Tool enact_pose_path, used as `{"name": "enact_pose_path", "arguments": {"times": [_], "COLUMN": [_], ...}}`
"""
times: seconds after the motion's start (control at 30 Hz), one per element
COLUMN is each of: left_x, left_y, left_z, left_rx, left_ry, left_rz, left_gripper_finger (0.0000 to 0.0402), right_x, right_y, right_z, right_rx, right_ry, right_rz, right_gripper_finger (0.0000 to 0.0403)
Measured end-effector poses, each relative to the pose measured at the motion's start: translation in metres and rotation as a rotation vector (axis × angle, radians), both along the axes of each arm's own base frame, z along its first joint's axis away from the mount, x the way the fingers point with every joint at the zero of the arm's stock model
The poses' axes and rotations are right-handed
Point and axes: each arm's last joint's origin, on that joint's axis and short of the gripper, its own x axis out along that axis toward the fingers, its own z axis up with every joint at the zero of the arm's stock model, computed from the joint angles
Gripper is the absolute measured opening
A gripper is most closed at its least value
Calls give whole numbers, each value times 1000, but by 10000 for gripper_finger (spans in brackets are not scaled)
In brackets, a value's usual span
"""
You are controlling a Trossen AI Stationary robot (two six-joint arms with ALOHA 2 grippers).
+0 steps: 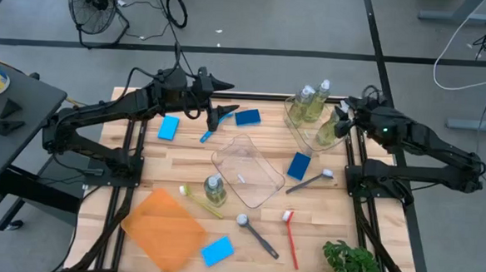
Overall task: Pick & Place Kitchen Sink Supplies
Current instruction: Put the yellow dish soap into the top transparent bin
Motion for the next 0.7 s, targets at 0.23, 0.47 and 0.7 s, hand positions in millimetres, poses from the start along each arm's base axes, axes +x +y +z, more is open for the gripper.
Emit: {"name": "enact_pose_path", "arguments": {"times": [0.23, 0.47, 0.7], "left_x": [1, 1, -2], "left_y": [-2, -6, -8], "left_z": [0, 0, 3], "left_rx": [-11, -38, -62], "left_ry": [-4, -11, -22], "left_rz": [-74, -206, -245], "left_gripper_finger": [320, 320, 320], "right_x": [6, 10, 11], "right_y": [8, 14, 16], "right_z": [24, 30, 28], "right_rx": [-59, -31, -6], "right_ry": [-216, -293, -287], "right_rz": [371, 622, 660], "right_gripper_finger": [272, 272, 272]}}
